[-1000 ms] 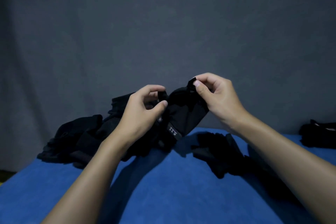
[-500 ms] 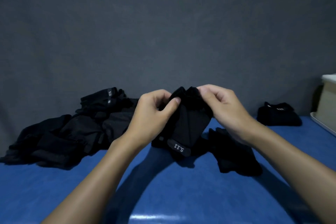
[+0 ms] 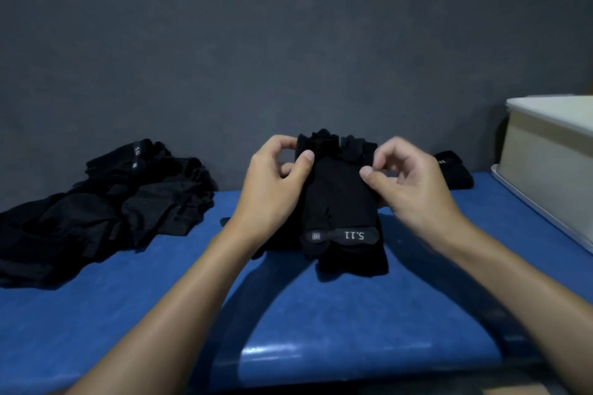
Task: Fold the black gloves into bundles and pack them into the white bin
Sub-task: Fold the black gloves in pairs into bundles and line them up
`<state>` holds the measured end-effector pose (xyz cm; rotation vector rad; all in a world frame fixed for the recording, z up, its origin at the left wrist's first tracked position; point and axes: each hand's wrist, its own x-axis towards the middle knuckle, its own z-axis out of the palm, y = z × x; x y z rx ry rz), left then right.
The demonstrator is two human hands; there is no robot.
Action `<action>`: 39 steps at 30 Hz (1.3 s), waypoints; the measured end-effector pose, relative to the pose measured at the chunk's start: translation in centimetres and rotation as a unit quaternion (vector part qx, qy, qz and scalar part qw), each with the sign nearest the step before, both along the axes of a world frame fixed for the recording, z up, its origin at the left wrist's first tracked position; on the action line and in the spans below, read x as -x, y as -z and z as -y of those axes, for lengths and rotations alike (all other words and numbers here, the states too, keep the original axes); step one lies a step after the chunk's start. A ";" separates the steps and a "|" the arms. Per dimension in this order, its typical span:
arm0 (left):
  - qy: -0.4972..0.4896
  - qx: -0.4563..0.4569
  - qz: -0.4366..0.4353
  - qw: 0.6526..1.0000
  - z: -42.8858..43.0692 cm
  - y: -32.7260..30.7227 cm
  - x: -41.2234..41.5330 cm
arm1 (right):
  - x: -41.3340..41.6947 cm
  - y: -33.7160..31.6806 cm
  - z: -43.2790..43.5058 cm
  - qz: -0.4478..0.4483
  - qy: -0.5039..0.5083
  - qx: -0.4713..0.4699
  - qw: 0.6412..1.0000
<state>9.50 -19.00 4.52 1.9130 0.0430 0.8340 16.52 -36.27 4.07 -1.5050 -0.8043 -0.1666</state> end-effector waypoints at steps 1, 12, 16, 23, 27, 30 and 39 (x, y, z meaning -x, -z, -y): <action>-0.002 0.001 -0.009 1.000 0.2 0.4 -0.4 | -0.3 0.4 0.3 -0.008 0.007 0.015 1.000; 0.083 -0.075 -0.088 0.990 -0.6 4.2 -2.3 | -2.0 2.9 1.3 -0.108 0.025 0.225 0.968; 0.053 -0.102 -0.142 0.983 -0.8 4.8 -2.8 | -2.6 3.1 0.8 -0.124 0.036 0.213 0.969; 0.040 -0.165 -0.204 0.964 -1.0 5.5 -3.0 | -3.0 3.4 0.5 -0.109 0.065 0.286 0.950; 0.022 -0.218 -0.243 0.945 -1.1 5.7 -3.0 | -2.5 3.2 0.7 -0.090 0.064 0.310 0.944; 0.015 -0.230 -0.222 0.947 -1.1 5.5 -2.9 | -2.1 2.6 1.0 -0.091 0.060 0.304 0.946; 0.016 -0.242 -0.239 0.940 -1.4 5.2 -2.2 | -1.1 2.5 1.3 -0.152 0.018 0.327 0.933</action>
